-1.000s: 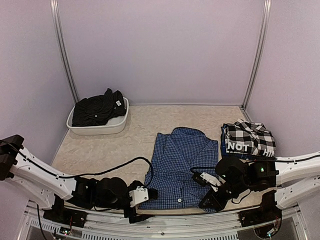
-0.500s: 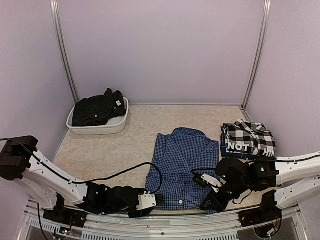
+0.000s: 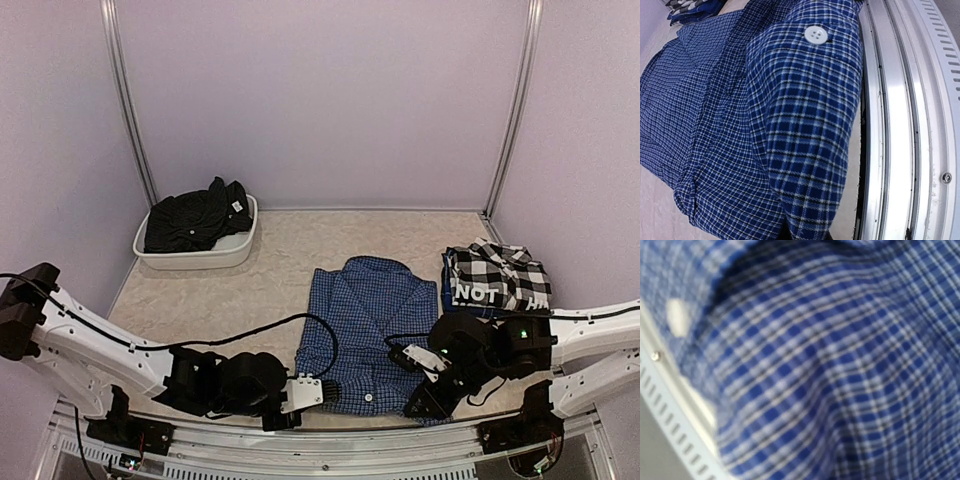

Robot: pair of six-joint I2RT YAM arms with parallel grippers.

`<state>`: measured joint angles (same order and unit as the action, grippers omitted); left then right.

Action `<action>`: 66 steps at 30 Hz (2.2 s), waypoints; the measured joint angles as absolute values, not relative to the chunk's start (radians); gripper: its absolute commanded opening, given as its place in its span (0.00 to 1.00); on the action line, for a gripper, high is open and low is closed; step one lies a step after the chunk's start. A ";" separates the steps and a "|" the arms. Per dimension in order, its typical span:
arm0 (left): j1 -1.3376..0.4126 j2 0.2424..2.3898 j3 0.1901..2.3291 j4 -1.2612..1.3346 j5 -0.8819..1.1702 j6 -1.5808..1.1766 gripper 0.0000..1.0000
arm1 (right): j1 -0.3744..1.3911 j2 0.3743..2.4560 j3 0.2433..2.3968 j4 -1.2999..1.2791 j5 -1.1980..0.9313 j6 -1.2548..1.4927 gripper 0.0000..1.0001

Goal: Fold and stack the long sleeve shirts
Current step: Fold the 2/3-rectangle-folded shirt at the center of the board.

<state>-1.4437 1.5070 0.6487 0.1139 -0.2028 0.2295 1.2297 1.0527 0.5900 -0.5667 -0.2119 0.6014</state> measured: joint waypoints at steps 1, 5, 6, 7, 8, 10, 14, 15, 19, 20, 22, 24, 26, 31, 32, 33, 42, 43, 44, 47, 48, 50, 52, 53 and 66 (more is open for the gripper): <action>-1.432 1.501 0.657 0.099 -0.186 0.220 0.00 | 1.229 1.060 0.593 -0.570 -0.209 0.606 0.38; -1.386 1.489 0.680 0.050 -0.116 0.182 0.00 | 1.229 1.100 0.613 -0.587 -0.187 0.596 0.60; -1.379 1.489 0.680 0.046 -0.104 0.176 0.00 | 1.229 1.106 0.617 -0.588 -0.184 0.598 0.64; -1.373 1.489 0.681 0.036 -0.091 0.170 0.00 | 1.229 1.112 0.624 -0.590 -0.181 0.590 0.68; -1.366 1.489 0.682 0.024 -0.076 0.163 0.00 | 1.229 1.114 0.628 -0.590 -0.178 0.589 0.71; -1.353 1.489 0.682 0.006 -0.054 0.155 0.00 | 1.231 1.115 0.638 -0.591 -0.170 0.591 0.75; -1.323 1.493 0.697 -0.023 -0.001 0.134 0.00 | 1.249 1.115 0.656 -0.593 -0.147 0.589 0.78; -1.313 1.496 0.702 -0.027 0.012 0.129 0.00 | 1.260 1.116 0.661 -0.594 -0.134 0.592 0.78; -1.286 1.505 0.719 -0.043 0.058 0.107 0.00 | 1.330 1.141 0.674 -0.592 -0.080 0.613 0.77; -1.280 1.507 0.725 -0.047 0.072 0.101 0.00 | 1.354 1.149 0.674 -0.591 -0.063 0.622 0.77; -1.273 1.512 0.732 -0.052 0.095 0.093 0.00 | 1.403 1.164 0.675 -0.590 -0.026 0.643 0.77; -1.266 1.515 0.740 -0.060 0.115 0.086 0.00 | 1.450 1.182 0.678 -0.589 0.015 0.665 0.77; -1.257 1.520 0.748 -0.063 0.135 0.078 0.00 | 1.490 1.205 0.689 -0.597 0.058 0.690 0.77; -1.242 1.539 0.765 -0.080 0.184 0.065 0.00 | 1.557 1.302 0.740 -0.633 0.159 0.747 0.77; -1.240 1.542 0.765 -0.085 0.191 0.063 0.00 | 1.563 1.324 0.748 -0.646 0.181 0.759 0.77; -1.240 1.543 0.766 -0.088 0.197 0.060 0.00 | 1.568 1.339 0.751 -0.655 0.196 0.769 0.77; -1.225 1.543 0.769 -0.098 0.246 0.048 0.00 | 1.575 1.377 0.753 -0.729 0.285 0.824 0.73; -1.222 1.542 0.769 -0.098 0.250 0.047 0.00 | 1.576 1.380 0.753 -0.731 0.289 0.825 0.72; -1.218 1.540 0.769 -0.098 0.257 0.046 0.00 | 1.576 1.386 0.753 -0.731 0.294 0.826 0.71; -1.211 1.530 0.769 -0.098 0.268 0.041 0.00 | 1.578 1.412 0.753 -0.736 0.303 0.830 0.67; -1.209 1.528 0.769 -0.097 0.271 0.040 0.00 | 1.579 1.422 0.753 -0.737 0.307 0.831 0.65; -1.206 1.525 0.769 -0.098 0.276 0.036 0.00 | 1.583 1.433 0.753 -0.739 0.312 0.832 0.61; -1.205 1.525 0.769 -0.097 0.279 0.033 0.00 | 1.586 1.434 0.753 -0.739 0.312 0.828 0.54; -1.204 1.525 0.769 -0.098 0.280 0.030 0.00 | 1.587 1.434 0.753 -0.739 0.312 0.826 0.50; -1.211 1.475 0.765 -0.130 0.257 -0.060 0.00 | 1.594 1.362 0.760 -0.716 0.208 0.776 0.00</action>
<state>-1.2110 1.4750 0.7654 -0.1295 0.2569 -0.0601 1.5940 1.3621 0.7605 -0.7158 0.2085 0.7765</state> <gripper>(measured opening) 0.020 0.015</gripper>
